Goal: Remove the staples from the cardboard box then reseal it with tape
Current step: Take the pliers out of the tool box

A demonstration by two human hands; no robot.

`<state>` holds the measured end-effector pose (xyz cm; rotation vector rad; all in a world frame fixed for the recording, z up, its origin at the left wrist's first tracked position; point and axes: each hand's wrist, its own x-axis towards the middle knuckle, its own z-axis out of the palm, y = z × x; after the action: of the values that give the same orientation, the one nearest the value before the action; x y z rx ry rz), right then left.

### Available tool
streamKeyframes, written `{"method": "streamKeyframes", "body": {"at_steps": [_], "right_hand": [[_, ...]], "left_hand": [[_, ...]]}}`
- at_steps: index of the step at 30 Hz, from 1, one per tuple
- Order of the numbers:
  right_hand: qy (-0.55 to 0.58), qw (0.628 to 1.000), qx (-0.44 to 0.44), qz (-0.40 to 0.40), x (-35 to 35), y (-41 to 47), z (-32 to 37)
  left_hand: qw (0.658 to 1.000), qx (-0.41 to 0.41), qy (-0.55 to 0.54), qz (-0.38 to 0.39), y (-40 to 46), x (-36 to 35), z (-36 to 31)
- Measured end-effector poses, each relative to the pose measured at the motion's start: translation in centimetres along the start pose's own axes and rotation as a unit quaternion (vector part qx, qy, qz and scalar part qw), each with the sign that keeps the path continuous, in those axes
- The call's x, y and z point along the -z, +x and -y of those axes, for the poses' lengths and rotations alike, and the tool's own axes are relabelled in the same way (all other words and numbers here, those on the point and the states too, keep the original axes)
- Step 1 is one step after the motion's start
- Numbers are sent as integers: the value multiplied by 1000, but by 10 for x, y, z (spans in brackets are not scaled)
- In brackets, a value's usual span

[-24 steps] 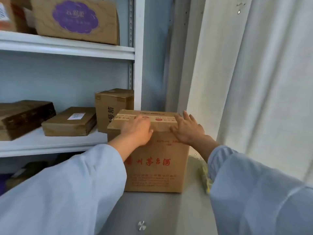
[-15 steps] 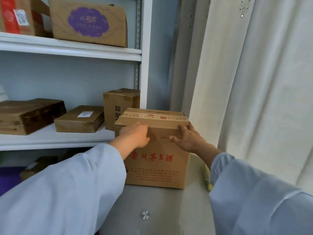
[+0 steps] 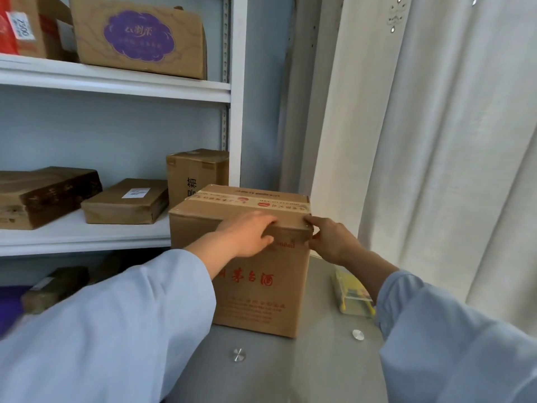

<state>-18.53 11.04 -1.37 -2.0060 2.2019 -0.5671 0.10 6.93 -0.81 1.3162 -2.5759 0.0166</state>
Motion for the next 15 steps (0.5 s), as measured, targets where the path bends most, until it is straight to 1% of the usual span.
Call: {"method": "streamKeyframes", "body": {"at_steps": [2,5,8,10,12,14,15], "right_hand": [[21,1000,-5,-7,-1,3,-6],[38,999,-9,-14,-3,12,-10],[63,998,-8,-10,-3,19,-11],[115,993,-12,8,2,22,-19],[144,989,-41,-2,10,23,-34],[123,989,-79,-23,16,25,-53],[103,989,-102,-21,14,26,-65]], "left_hand": [[1000,4,14,-22,2,-8,-6],[997,42,26,-62,8,-17,-15],[990,63,21,-122,17,-21,-24],[984,42,-40,-170,23,-22,-25],[978,1,-96,-185,31,-20,-30],[973,-49,-109,-197,40,-20,-46],[971,-67,-104,-203,45,-23,-58]]}}
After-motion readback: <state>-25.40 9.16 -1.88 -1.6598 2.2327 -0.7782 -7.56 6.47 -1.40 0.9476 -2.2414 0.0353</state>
